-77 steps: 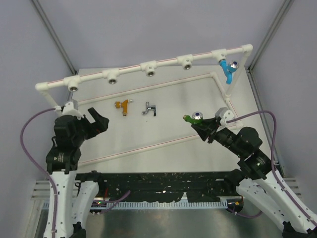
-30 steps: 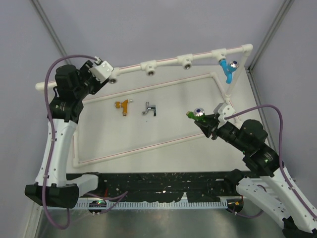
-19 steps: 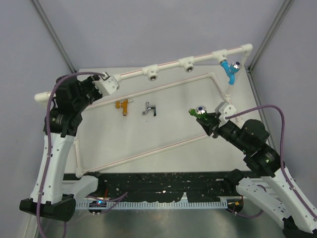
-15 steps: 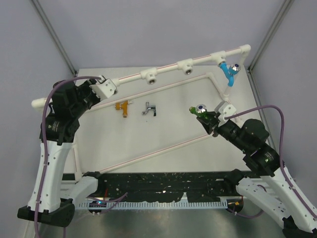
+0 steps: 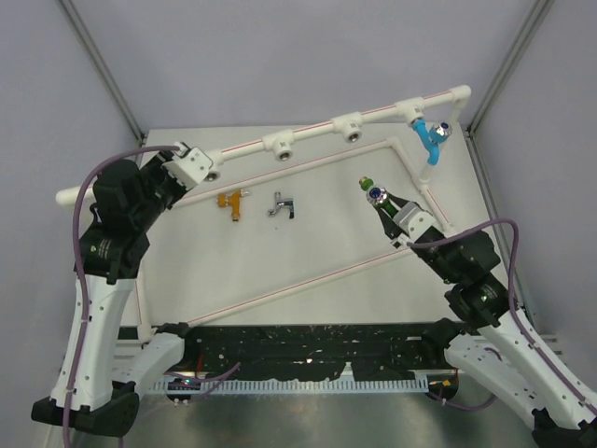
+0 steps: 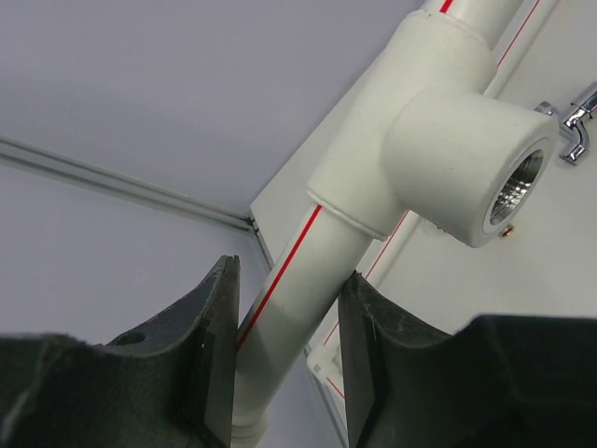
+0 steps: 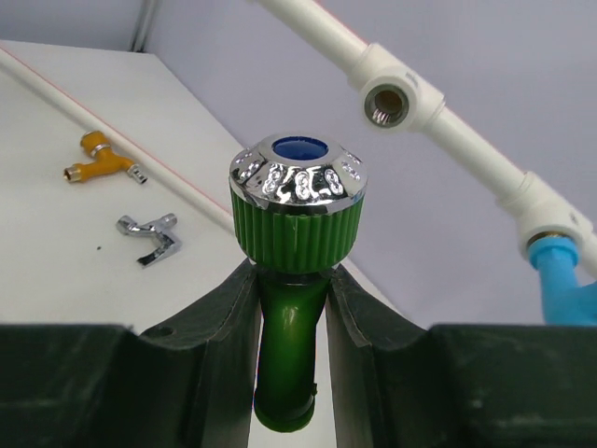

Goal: Install the water faucets

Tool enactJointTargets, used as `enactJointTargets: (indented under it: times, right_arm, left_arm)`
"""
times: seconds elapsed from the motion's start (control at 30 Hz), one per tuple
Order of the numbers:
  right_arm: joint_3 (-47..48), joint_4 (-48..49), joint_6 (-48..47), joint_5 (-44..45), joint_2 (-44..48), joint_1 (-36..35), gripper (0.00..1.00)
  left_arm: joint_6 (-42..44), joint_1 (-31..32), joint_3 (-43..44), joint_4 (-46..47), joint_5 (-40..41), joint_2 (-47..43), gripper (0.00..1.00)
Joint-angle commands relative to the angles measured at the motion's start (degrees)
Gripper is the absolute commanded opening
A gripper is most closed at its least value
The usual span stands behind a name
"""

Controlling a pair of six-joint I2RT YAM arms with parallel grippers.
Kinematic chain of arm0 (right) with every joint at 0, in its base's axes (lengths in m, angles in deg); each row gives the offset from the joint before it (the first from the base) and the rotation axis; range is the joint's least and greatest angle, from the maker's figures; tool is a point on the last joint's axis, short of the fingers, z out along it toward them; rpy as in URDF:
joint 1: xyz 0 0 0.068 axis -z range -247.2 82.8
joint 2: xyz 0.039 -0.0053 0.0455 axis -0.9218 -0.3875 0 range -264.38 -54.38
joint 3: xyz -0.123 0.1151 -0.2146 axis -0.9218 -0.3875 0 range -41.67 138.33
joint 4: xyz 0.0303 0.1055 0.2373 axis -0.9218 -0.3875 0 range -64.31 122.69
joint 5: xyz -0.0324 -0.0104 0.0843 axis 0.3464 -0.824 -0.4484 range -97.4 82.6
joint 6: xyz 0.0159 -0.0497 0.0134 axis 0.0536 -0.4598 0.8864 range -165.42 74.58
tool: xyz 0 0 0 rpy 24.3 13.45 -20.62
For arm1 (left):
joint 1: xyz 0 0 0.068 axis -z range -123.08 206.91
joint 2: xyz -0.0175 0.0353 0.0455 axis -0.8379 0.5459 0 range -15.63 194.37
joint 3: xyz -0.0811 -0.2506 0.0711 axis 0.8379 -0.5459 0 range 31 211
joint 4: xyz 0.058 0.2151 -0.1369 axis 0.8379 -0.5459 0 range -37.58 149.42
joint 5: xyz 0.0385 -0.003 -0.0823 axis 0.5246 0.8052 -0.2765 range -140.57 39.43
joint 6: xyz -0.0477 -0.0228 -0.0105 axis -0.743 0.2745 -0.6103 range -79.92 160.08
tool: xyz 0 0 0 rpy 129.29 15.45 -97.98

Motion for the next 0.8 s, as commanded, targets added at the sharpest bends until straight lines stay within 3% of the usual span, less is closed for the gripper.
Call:
enactJointTargets:
  times: [0.0,0.17,0.33,0.57,0.77]
  right_arm:
    - [0.51,13.94,-11.83,-0.09,-3.35,-0.19,0.05]
    - [-0.28,21.24,-20.63,0.16,-7.49,-0.28,0.05]
    - [-2.47,28.71,-32.5,4.11,-10.57,-0.54,0.05]
    - [-1.95,26.88,-33.74,7.55,-10.05,-0.37,0.05]
    - [-4.41,32.32,-38.93,11.24,-10.92,2.08,0.05]
  left_arm:
    - [-17.84,-0.2,-1.58,2.99,1.81,-0.64,0.24]
    - [-19.51,-0.2,-1.85,5.54,0.23,2.08,0.24]
    - [-23.37,-0.02,-0.44,6.77,-5.04,4.9,0.17]
    - [-27.34,2.61,2.99,6.07,-6.54,9.56,0.14]
    - [-29.18,4.19,3.96,5.63,-6.63,11.4,0.14]
